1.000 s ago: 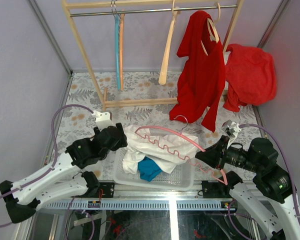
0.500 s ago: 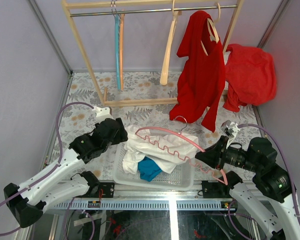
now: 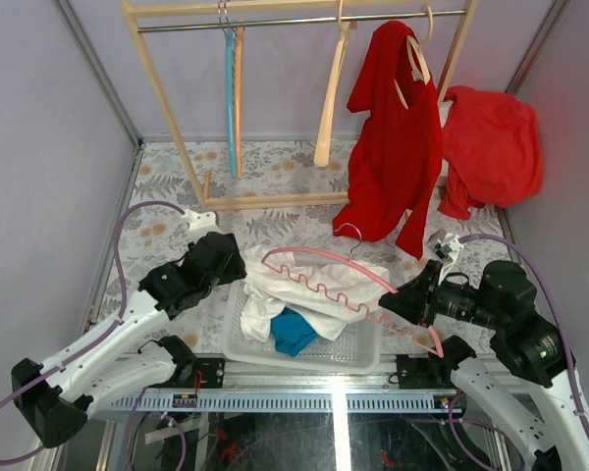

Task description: Place the t-shirt on the hanger

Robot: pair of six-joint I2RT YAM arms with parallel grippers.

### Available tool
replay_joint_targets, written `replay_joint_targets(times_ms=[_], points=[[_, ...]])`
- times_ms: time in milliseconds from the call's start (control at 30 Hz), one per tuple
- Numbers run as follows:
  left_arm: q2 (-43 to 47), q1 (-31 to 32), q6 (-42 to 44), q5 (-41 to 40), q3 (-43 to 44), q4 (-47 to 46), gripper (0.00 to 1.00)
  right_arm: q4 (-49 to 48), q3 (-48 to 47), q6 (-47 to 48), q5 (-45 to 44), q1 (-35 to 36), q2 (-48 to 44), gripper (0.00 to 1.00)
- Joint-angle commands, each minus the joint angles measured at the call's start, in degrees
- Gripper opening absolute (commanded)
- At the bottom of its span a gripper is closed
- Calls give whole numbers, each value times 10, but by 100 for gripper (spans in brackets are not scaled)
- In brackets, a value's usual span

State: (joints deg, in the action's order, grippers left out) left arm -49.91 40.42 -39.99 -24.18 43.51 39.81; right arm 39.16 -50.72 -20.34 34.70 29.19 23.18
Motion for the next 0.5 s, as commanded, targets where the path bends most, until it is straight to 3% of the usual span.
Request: replay_joint_targets(times_ms=[0,467], points=[[-4,-6,7,-9,-11,-28,53,-56,-16,-2,24,-2,8,0],[-33,-27,18,-28,16,-43,52,-55,-14,1,29,-2,8,0]])
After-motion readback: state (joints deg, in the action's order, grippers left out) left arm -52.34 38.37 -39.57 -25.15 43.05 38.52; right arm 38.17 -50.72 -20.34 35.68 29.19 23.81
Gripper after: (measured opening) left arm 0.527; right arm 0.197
